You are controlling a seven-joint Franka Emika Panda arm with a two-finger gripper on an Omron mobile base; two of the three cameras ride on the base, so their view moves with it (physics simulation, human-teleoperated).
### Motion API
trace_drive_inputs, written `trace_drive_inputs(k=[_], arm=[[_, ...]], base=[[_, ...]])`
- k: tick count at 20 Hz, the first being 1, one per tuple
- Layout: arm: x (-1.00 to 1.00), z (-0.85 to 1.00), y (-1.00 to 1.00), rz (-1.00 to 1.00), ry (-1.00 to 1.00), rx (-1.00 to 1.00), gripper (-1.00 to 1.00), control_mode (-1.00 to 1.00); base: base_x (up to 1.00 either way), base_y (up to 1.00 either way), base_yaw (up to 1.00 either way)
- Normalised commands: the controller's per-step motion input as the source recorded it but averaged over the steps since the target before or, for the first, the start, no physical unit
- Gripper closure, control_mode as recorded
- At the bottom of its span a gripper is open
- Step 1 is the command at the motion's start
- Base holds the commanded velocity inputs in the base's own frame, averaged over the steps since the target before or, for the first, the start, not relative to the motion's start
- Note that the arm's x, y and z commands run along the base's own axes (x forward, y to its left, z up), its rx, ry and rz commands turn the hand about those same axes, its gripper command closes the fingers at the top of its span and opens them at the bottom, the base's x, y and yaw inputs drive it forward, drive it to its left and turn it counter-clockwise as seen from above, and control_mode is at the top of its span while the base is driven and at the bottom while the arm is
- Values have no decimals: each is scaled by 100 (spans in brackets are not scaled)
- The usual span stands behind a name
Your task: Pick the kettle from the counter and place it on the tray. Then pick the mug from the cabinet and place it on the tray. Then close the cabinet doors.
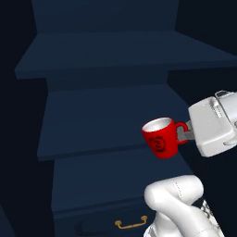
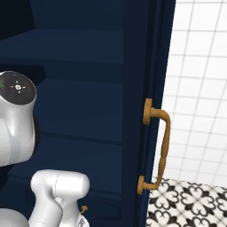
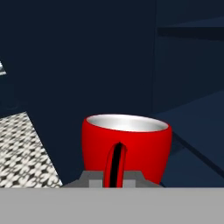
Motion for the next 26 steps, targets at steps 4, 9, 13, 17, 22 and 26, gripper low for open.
trace_drive_inputs(k=[4, 9, 13, 17, 22, 26], arm=[[0, 0, 0, 0, 0, 0, 100, -100], [0, 0, 0, 0, 0, 0, 100, -100], [0, 0, 0, 0, 0, 0, 100, -100], [0, 0, 0, 0, 0, 0, 100, 100], [0, 0, 0, 0, 0, 0, 100, 100], [0, 0, 0, 0, 0, 0, 100, 100]], base=[[0, 0, 0], [0, 0, 0], [0, 0, 0], [0, 0, 0], [-16, -6, 0], [-48, -13, -1]])
